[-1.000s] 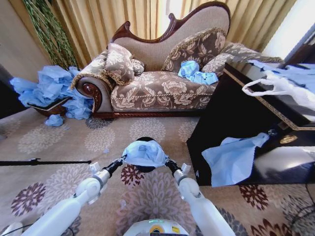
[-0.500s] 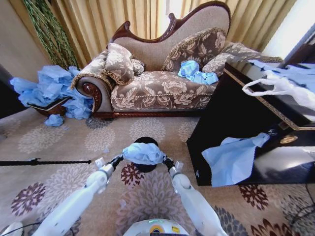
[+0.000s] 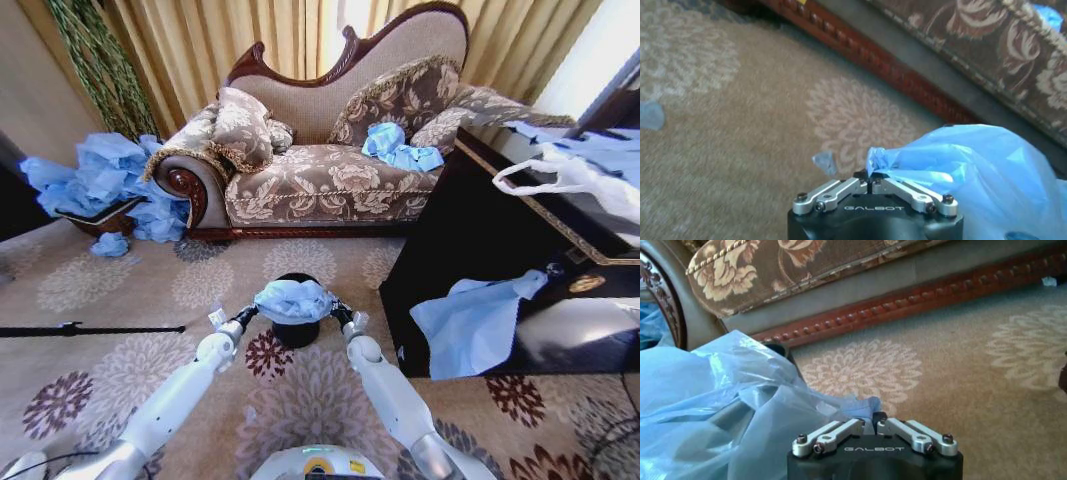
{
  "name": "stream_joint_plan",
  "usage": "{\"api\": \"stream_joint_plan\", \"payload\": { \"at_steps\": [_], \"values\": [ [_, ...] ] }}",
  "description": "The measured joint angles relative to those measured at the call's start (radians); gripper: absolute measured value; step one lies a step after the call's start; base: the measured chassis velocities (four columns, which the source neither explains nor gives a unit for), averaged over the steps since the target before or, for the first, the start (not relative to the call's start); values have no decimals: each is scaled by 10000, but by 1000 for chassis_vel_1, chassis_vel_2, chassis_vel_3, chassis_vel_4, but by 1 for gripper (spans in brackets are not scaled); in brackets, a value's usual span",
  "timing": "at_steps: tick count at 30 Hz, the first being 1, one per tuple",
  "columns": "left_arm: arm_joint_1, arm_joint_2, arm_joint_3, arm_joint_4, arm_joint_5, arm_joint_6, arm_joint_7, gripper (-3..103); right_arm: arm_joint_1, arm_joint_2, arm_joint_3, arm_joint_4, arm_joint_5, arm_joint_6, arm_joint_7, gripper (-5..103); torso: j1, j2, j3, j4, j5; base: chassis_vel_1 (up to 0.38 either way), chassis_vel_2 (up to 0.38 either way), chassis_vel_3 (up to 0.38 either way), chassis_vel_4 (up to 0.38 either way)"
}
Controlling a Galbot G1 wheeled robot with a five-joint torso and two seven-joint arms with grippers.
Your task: Place a garbage bag over the trash bin.
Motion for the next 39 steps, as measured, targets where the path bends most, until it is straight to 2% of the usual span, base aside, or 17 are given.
{"api": "stream_joint_plan", "payload": {
  "at_steps": [1,6,15,23,29,32,35,36,38,39],
  "values": [
    [0,0,0,0,0,0,0,0,0,0,0,0,0,0,0,0,0,0,0,0,0,0,0,0,0],
    [-545,-470,165,672,192,-138,10,0,606,337,96,-908,-324,968,-381,0,0,0,0,0,0,0,0,0,0],
    [-855,-892,-18,806,419,-205,56,0,1051,533,285,-1220,-1011,1699,-885,0,0,0,0,-1,-2,0,0,0,0],
    [-665,-460,-153,109,493,-252,63,0,1027,368,326,-901,-1171,1797,-1189,0,-1,1,-1,2,0,0,0,0,0],
    [-857,-413,-45,461,575,-185,-138,0,1067,349,363,-1063,-1252,1449,-1299,0,-1,2,-1,0,-1,0,0,0,0],
    [-978,-453,39,673,612,137,-397,-1,1162,471,489,-1477,-1530,1387,-1334,0,0,2,-1,2,0,0,0,0,0],
    [-964,-403,119,679,845,269,-459,10,1085,467,509,-1433,-1589,1364,-1327,0,0,2,-1,-2,-4,0,0,0,0],
    [-926,-333,148,655,1097,307,-473,15,984,440,509,-1316,-1589,1333,-1307,0,0,2,-1,-5,-4,0,0,0,0],
    [-712,20,285,508,2162,54,-483,26,715,332,486,-905,-1606,1288,-1260,0,0,2,-1,0,-2,0,0,0,0],
    [-712,20,285,508,2162,54,-483,26,715,332,486,-905,-1606,1288,-1260,0,0,2,-1,0,-2,0,0,0,0]
  ]
}}
